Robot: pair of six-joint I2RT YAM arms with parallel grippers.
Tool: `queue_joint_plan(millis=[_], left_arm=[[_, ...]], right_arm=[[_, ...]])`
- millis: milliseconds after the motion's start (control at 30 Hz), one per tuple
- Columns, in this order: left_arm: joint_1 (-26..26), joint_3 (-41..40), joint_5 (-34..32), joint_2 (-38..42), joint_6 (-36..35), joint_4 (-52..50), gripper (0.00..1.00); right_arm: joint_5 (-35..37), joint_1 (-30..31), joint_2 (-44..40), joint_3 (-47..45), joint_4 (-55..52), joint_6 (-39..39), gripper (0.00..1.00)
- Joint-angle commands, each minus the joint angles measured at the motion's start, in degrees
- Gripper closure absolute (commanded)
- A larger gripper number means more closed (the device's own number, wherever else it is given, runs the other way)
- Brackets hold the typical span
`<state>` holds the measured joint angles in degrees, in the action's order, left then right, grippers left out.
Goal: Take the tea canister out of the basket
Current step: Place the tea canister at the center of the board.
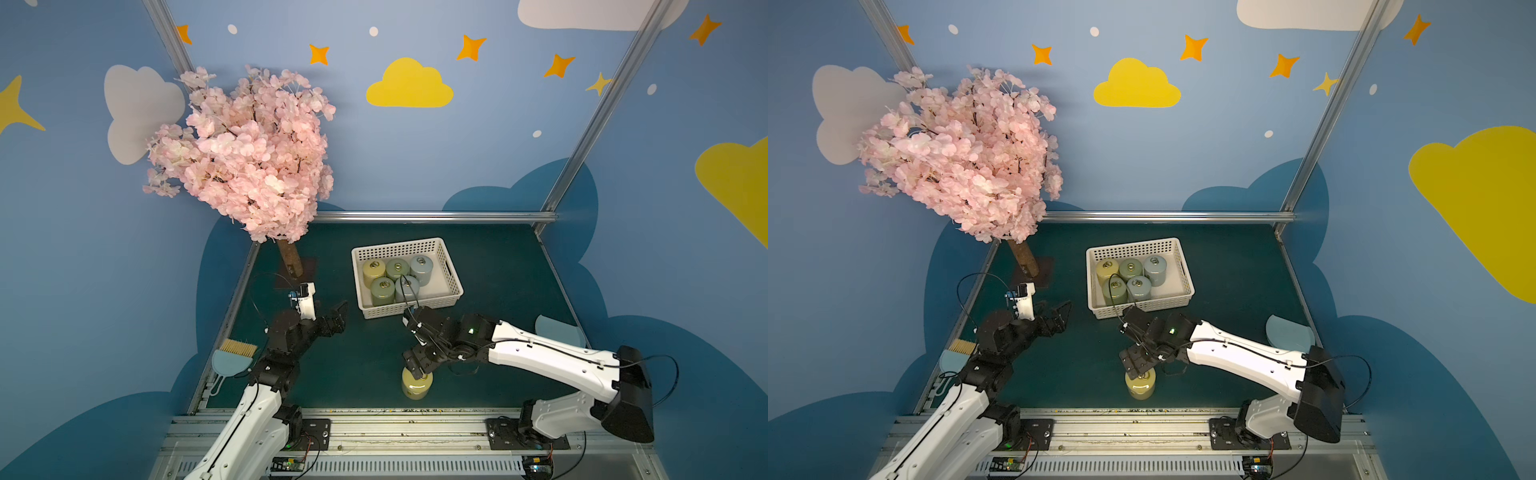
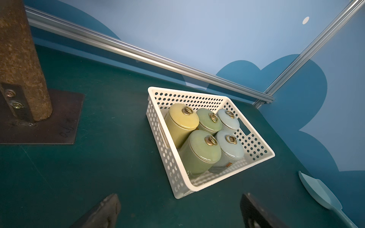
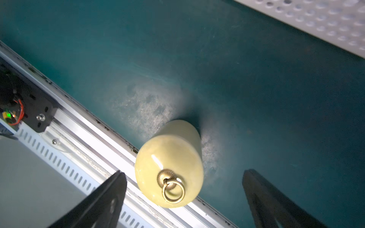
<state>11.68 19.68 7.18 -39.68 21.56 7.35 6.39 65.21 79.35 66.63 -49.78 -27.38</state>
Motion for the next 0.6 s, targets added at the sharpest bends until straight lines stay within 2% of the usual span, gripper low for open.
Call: queue_joint_plan(millis=[0, 367, 567], left_arm=[[0.06, -0.17, 1.82, -0.49, -1.14, 0.71, 0.00], [0.12, -0.06, 4.97, -1.96, -1.72, 2.37, 0.00], [0.16, 0.20, 7.40, -3.02, -1.74, 3.23, 0.00]], right_arm=[[1.25, -2.70, -2.29, 2.06, -1.28, 2.83, 0.02], [-4.77, -16.98, -2.72, 4.68, 1.25, 12.94, 0.02], [-7.43, -22.14, 0.27, 5.67, 3.53, 16.26, 0.02]])
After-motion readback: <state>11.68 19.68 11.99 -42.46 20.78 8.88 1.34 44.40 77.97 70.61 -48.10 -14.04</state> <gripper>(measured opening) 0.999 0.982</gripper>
